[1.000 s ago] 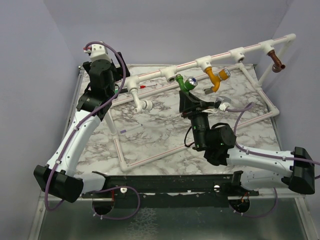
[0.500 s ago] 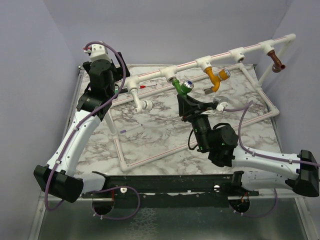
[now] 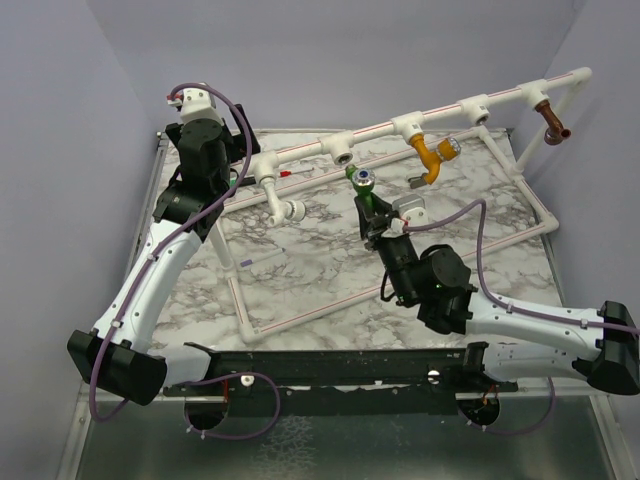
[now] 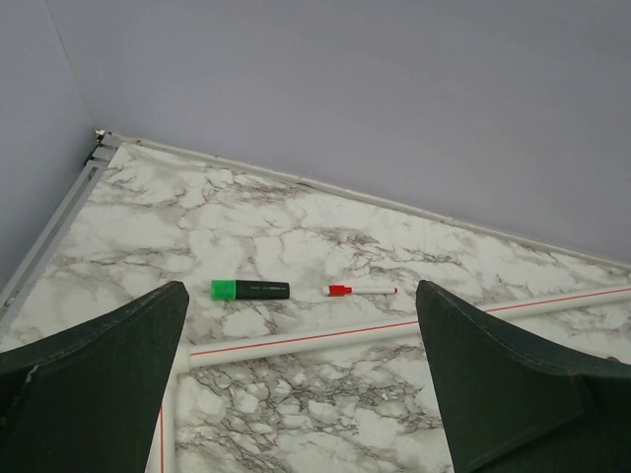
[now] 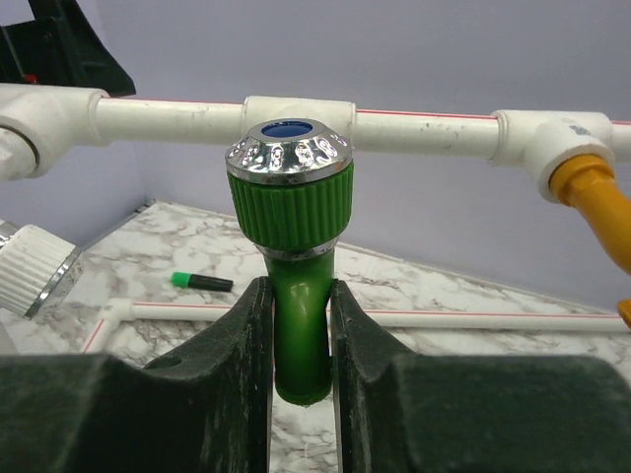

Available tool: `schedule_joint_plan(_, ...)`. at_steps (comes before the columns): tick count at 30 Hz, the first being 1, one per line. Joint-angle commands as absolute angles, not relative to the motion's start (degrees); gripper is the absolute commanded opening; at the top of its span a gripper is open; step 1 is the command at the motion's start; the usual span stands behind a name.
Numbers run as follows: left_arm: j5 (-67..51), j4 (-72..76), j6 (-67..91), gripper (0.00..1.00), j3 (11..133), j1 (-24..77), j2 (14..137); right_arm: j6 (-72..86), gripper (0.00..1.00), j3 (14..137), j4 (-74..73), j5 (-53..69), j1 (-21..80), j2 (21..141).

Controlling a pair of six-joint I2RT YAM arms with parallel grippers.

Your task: Install the water faucets

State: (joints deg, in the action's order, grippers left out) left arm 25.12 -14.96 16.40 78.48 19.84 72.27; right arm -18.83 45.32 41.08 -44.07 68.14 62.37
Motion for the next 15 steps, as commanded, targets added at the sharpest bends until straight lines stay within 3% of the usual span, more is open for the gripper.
schedule_joint_plan(1, 18.48, -27.25, 14.94, 0.99, 75.41, 21.53, 74.37, -26.85, 0.01, 47.08, 42.96, -40.91, 68.09, 62.90)
schedule_joint_plan(15, 18.04, -27.29, 14.85, 0.99, 75.45, 21.53, 74.49, -30.98, 0.01, 50.40, 42.59, -39.43, 68.12, 65.43)
